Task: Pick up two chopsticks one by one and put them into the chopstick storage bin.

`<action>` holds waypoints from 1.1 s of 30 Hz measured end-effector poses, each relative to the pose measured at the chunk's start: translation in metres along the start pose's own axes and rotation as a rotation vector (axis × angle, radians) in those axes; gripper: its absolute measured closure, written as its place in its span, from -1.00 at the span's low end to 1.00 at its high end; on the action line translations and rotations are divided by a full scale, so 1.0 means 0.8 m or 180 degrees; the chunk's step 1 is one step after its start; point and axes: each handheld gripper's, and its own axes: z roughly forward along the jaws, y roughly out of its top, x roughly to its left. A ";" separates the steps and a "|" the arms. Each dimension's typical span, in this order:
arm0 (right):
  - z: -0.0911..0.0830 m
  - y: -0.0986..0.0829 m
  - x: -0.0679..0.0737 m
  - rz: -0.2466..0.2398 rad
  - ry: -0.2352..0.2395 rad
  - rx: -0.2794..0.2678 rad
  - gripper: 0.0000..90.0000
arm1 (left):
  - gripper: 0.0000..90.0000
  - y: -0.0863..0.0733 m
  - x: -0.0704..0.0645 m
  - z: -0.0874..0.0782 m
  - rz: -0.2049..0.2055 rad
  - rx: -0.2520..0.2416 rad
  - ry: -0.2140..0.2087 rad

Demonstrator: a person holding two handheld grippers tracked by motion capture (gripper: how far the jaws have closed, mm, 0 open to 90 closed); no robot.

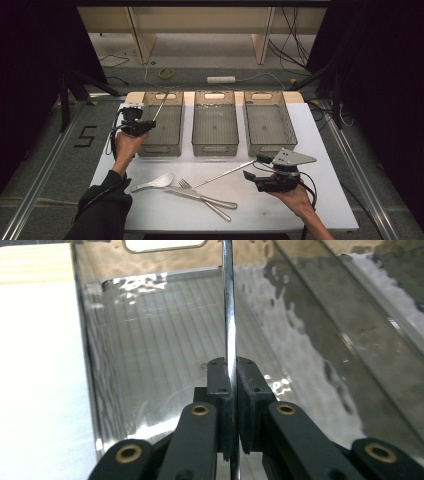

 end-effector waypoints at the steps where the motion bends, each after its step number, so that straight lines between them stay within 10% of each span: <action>1: 0.000 0.000 0.000 -0.0012 0.0008 0.0009 -0.42 | 0.89 -0.001 0.001 0.001 -0.0006 0.0009 0.0006; 7: 0.002 0.000 0.003 -0.0051 0.0082 0.0021 -0.42 | 0.87 -0.003 0.007 0.006 -0.0085 0.0082 0.0112; 15: 0.002 0.001 0.004 -0.0068 0.0120 0.0024 -0.42 | 0.16 0.004 -0.003 -0.006 -0.0043 0.0048 0.0008; 33: 0.022 0.020 0.006 -0.0495 0.0257 0.0538 -0.42 | -0.49 -0.031 -0.077 -0.082 0.0368 -0.0395 -0.0779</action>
